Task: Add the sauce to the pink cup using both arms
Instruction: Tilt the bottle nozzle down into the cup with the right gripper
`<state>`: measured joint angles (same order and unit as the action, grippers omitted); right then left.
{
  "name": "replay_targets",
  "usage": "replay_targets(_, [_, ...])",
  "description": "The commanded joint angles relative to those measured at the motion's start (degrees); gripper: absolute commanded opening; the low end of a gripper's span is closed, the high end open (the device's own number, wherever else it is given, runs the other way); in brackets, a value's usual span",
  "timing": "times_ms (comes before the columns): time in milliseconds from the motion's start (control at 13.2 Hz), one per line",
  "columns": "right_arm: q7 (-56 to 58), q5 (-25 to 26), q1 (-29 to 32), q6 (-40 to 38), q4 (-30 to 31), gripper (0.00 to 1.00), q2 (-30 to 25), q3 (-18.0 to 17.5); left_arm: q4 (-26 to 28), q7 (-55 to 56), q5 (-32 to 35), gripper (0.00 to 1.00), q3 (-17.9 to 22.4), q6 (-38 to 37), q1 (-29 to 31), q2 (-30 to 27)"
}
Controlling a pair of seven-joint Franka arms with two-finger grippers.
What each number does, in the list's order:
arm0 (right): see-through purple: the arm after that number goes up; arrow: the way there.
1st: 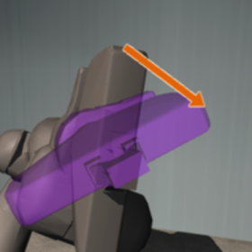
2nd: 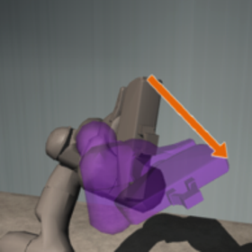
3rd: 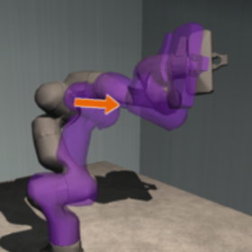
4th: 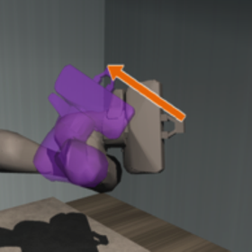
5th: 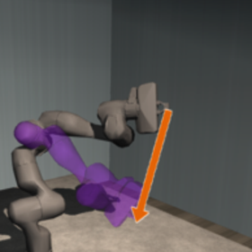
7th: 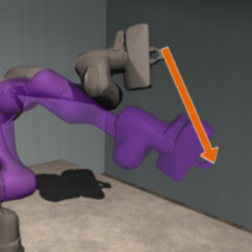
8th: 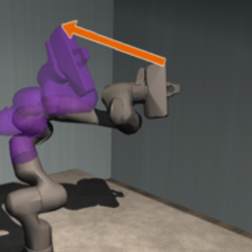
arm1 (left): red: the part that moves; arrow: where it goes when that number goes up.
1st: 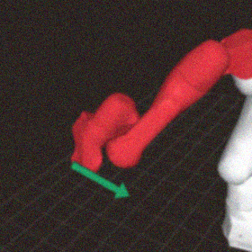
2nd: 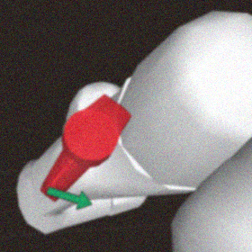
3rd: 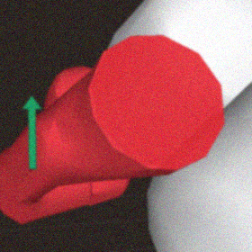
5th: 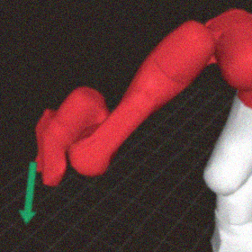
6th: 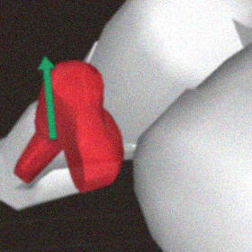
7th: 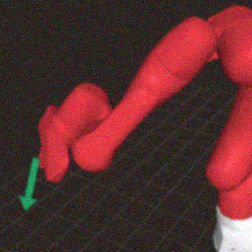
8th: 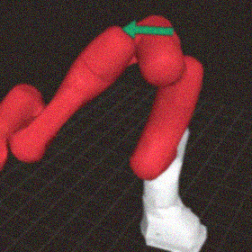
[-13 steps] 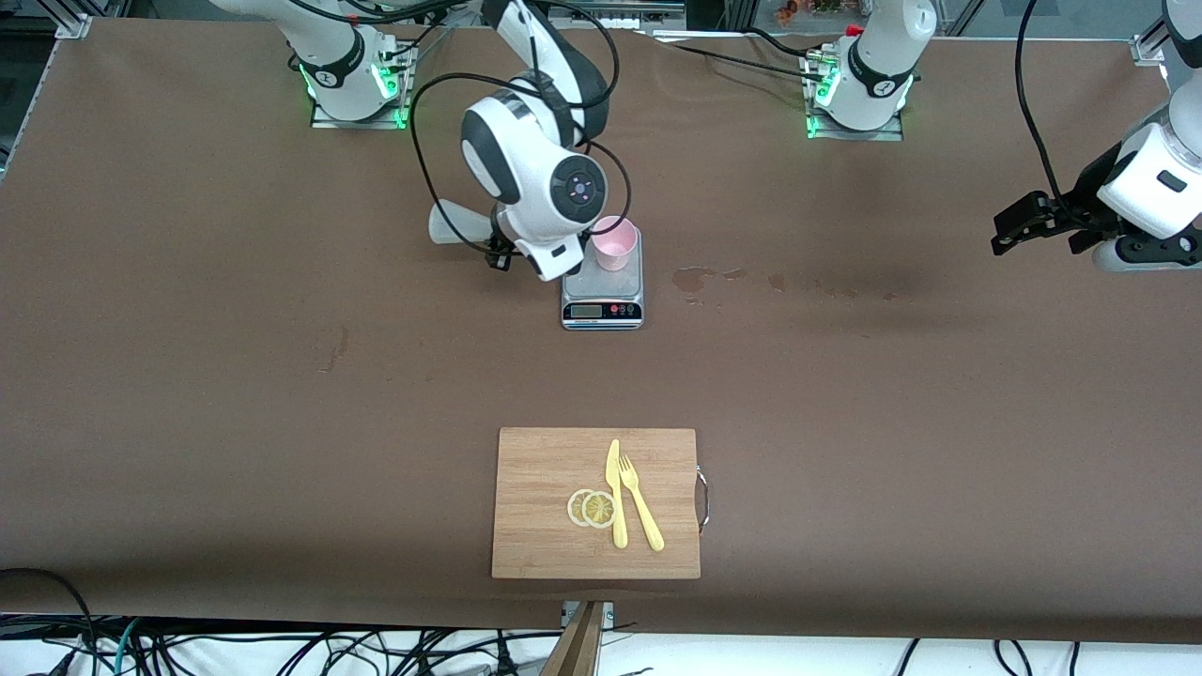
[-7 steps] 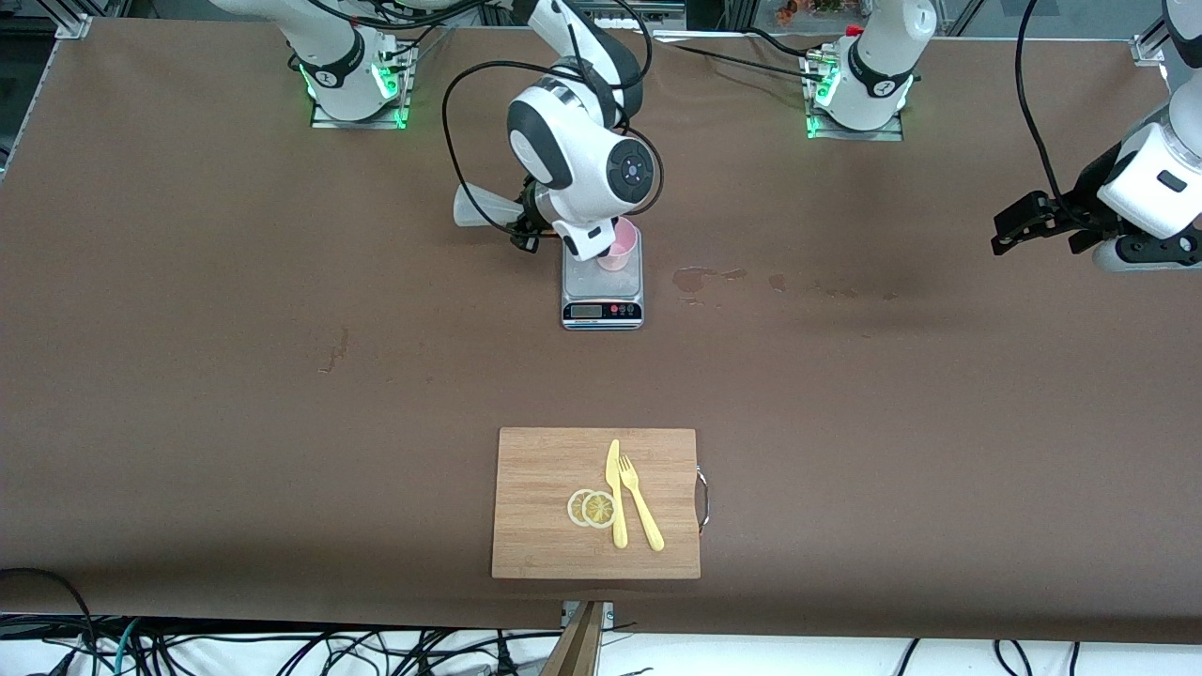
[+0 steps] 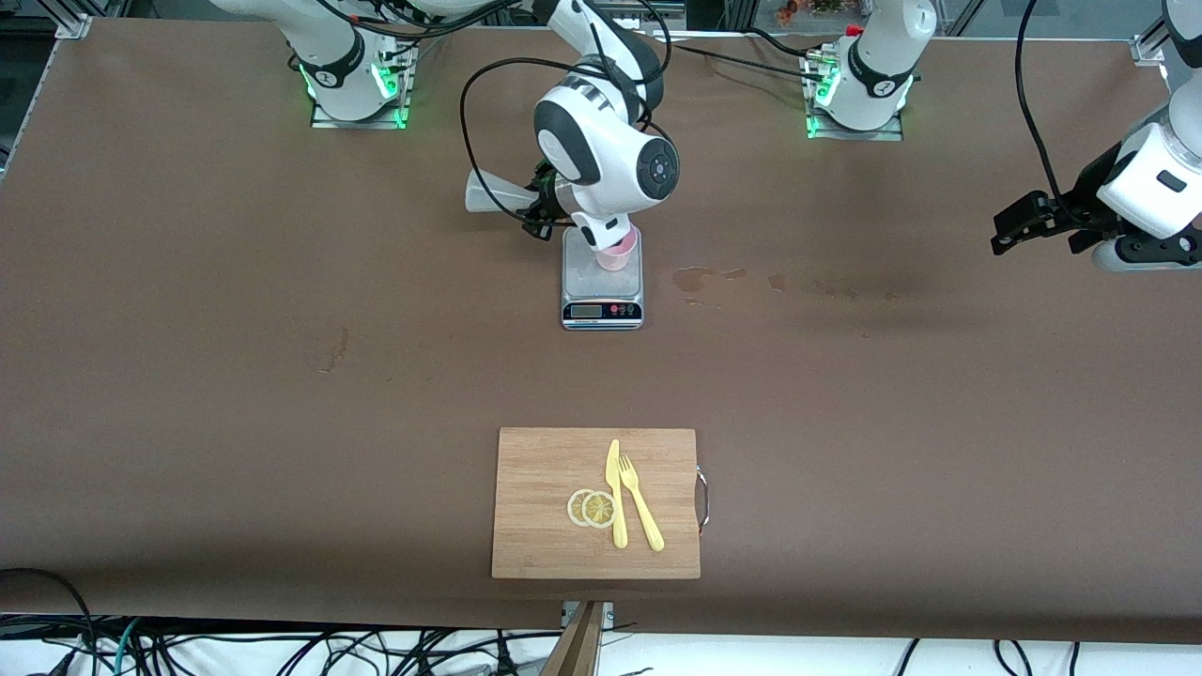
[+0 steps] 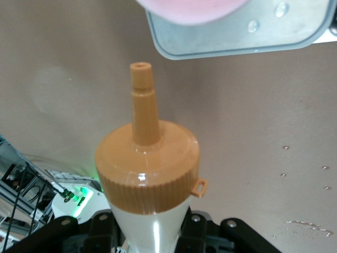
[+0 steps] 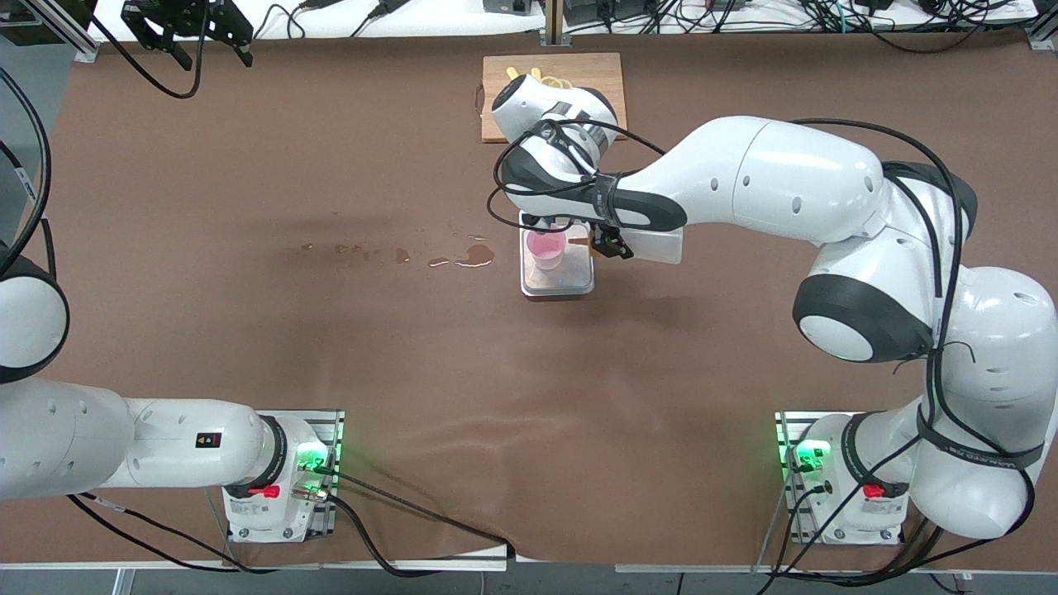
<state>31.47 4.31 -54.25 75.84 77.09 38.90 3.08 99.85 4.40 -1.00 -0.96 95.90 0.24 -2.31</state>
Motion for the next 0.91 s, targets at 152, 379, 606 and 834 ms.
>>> replay_targets(152, [-0.7, 1.0, 1.0, -9.6, -9.5, 0.00, 4.9, -1.6, -1.2, -0.4, 1.0, 1.00, -0.4, -1.2, 0.3, 0.2])
replay_targets(379, [-0.1, 0.9, 2.2, -10.7, -11.3, 0.00, 5.7, -1.6, -1.2, -0.4, 1.0, 1.00, -0.4, -1.2, 0.3, 0.2])
replay_targets(606, [-0.1, 0.6, 3.2, -10.8, -15.7, 0.00, 9.3, -1.9, -1.2, -0.4, 1.0, 1.00, -0.4, -1.3, 0.3, 0.2])
replay_targets(834, [-0.5, 0.4, 4.1, -9.5, -16.6, 0.00, 9.9, -2.0, -1.3, -0.4, 1.0, 1.00, -0.4, -1.3, 0.3, 0.1])
